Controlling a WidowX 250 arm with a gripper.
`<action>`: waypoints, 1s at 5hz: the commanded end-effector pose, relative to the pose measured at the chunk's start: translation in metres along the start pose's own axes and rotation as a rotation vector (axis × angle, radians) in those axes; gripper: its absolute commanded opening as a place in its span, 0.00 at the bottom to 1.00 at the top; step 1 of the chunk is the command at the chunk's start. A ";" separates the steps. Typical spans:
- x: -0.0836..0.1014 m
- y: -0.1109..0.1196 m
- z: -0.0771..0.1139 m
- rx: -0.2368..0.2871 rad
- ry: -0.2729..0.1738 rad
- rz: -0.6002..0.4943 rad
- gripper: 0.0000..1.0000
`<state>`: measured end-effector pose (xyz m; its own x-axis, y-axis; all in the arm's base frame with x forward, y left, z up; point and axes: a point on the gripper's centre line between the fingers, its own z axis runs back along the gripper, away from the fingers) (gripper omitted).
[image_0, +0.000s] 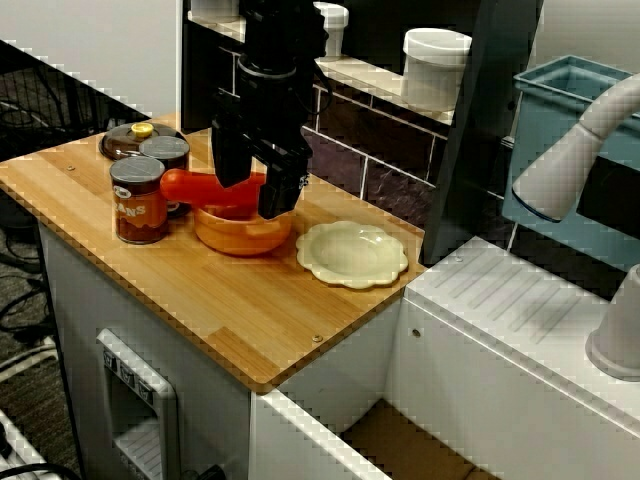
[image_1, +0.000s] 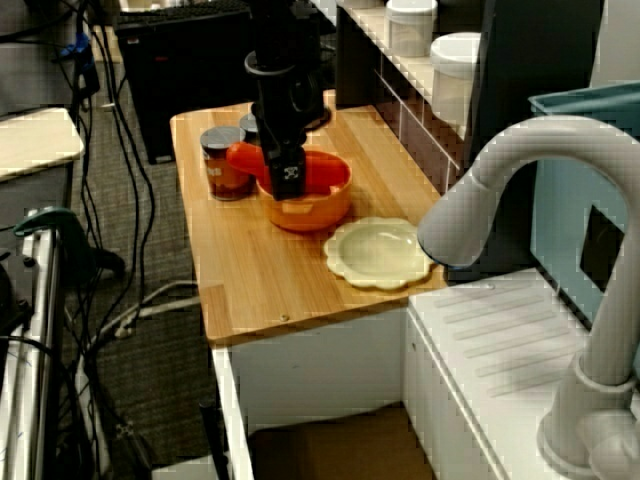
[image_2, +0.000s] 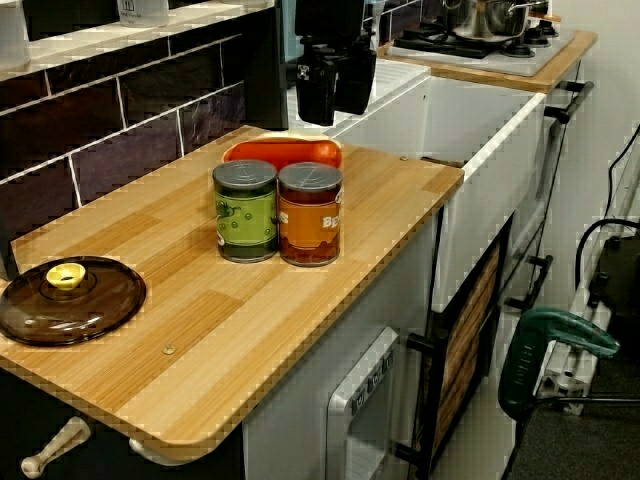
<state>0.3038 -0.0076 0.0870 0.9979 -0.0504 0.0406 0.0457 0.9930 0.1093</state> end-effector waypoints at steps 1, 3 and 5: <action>0.020 0.000 -0.003 -0.009 -0.021 0.067 1.00; 0.036 -0.004 -0.015 -0.032 -0.010 0.152 1.00; 0.048 -0.005 -0.025 -0.059 -0.006 0.225 0.00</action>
<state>0.3430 -0.0117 0.0494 0.9856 0.1686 0.0102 -0.1689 0.9844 0.0482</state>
